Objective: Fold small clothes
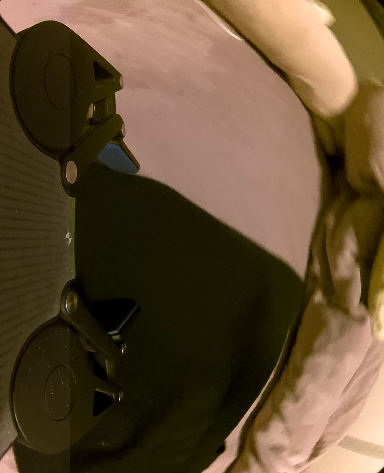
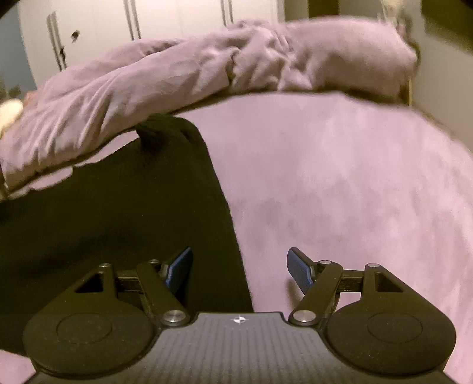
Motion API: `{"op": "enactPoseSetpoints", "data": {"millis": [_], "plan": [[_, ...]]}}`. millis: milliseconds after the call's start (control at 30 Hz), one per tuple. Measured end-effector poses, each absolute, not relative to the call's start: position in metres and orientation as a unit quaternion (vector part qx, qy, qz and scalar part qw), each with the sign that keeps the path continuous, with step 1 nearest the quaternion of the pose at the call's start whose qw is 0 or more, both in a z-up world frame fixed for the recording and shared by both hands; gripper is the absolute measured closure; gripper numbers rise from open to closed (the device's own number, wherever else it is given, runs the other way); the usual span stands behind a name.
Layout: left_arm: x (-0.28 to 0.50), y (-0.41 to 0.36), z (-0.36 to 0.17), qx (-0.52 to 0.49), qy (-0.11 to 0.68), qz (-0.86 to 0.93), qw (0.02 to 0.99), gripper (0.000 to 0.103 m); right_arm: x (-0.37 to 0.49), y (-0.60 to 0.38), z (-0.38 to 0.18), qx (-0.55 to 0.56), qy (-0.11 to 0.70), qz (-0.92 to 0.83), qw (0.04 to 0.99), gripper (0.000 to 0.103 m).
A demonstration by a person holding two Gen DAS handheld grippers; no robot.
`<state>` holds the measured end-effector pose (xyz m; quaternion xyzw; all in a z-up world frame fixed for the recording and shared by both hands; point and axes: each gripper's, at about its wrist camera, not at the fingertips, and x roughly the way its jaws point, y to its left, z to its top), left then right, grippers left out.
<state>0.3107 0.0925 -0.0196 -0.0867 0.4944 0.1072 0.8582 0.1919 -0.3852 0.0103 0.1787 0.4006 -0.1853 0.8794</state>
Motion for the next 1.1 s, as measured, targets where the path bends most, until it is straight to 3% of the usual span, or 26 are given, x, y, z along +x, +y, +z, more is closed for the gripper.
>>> {"op": "enactPoseSetpoints", "data": {"millis": [100,200,433,500,567,800,900,1033,1100], "plan": [[0.299,0.113,-0.016,-0.144,0.497,0.106,0.849,0.005,0.187,-0.398,0.007,0.254,0.411,-0.166,0.860,0.031],[0.297,0.115,-0.014,-0.125,0.497,0.082,0.855,0.005,0.188,-0.403,-0.003,0.312,0.432,-0.120,0.838,0.031],[0.319,0.108,-0.011,-0.104,0.505,0.037,0.856,0.006,0.196,-0.395,-0.001,0.309,0.435,-0.103,0.839,0.030],[0.323,0.107,-0.015,-0.095,0.505,0.043,0.857,0.006,0.200,-0.392,0.000,0.296,0.435,-0.109,0.843,0.031],[0.324,0.107,-0.020,-0.086,0.506,0.058,0.856,0.005,0.206,-0.385,0.004,0.249,0.439,-0.129,0.854,0.043],[0.314,0.121,-0.023,-0.142,0.512,0.080,0.843,0.005,0.210,-0.336,0.040,0.059,0.389,-0.195,0.898,0.043],[0.308,0.121,-0.021,-0.151,0.515,0.077,0.840,0.005,0.215,-0.316,0.041,0.096,0.384,-0.147,0.906,0.044],[0.305,0.120,-0.010,-0.143,0.509,0.072,0.846,0.006,0.234,-0.287,0.025,0.106,0.411,-0.101,0.900,0.057],[0.307,0.115,-0.001,-0.110,0.496,0.067,0.859,0.006,0.240,-0.277,0.022,0.109,0.412,-0.090,0.900,0.057]]}}
